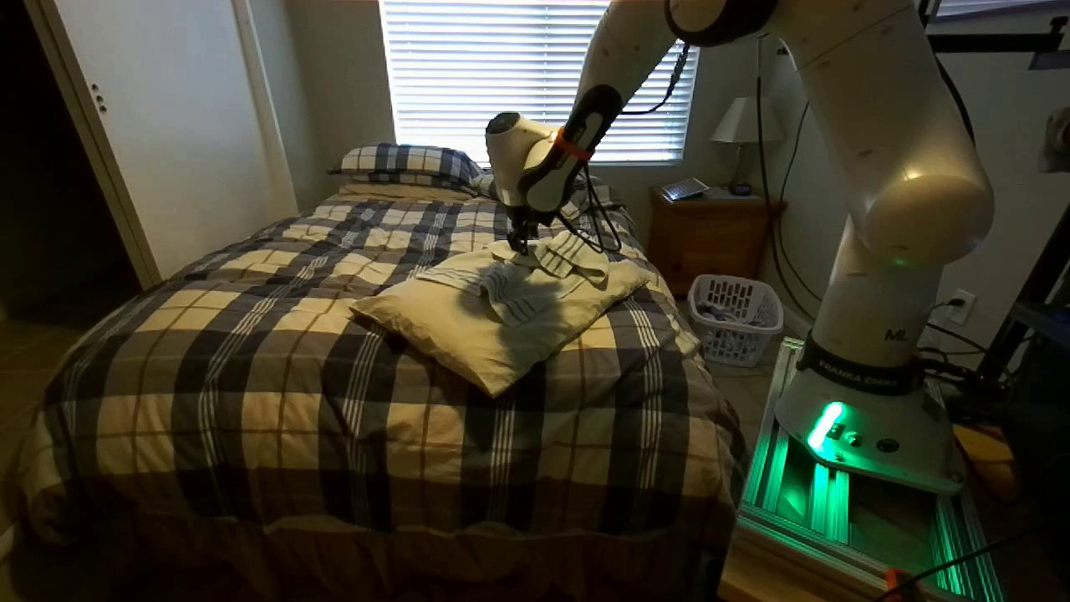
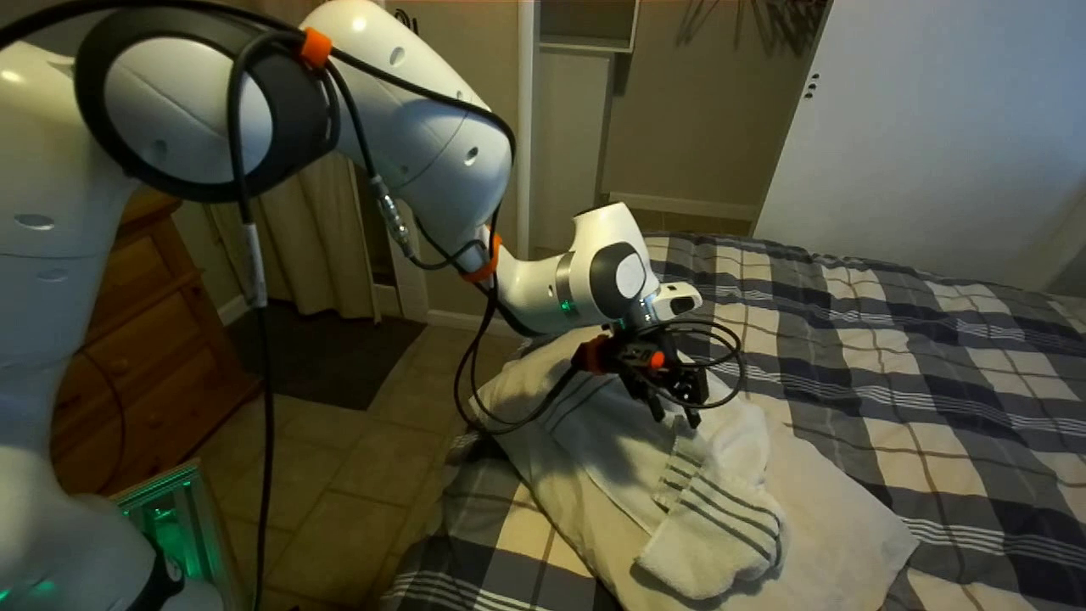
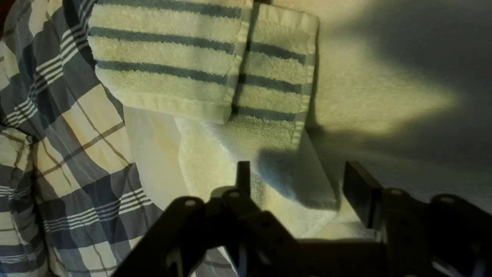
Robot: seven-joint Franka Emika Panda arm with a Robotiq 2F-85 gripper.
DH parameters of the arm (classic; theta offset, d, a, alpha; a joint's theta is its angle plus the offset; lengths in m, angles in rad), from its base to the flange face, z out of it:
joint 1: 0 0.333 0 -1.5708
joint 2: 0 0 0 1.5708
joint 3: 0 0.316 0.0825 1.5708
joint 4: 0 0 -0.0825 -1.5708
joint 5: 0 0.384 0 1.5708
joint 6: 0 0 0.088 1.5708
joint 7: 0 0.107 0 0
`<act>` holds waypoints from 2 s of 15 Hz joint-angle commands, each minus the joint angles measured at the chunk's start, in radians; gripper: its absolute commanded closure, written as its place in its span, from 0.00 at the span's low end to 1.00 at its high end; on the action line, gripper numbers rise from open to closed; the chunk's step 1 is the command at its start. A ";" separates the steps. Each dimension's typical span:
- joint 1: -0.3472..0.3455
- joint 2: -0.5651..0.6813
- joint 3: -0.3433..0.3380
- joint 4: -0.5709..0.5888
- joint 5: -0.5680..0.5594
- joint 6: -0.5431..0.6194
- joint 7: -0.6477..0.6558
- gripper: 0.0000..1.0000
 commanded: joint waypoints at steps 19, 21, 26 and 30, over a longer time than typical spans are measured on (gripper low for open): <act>0.036 0.067 -0.138 -0.002 -0.059 0.080 0.062 0.97; 0.053 0.066 -0.185 0.000 -0.108 0.081 0.112 0.97; 0.075 0.058 -0.275 0.034 -0.290 0.089 0.313 0.98; 0.050 0.074 -0.318 0.095 -0.470 0.060 0.537 0.97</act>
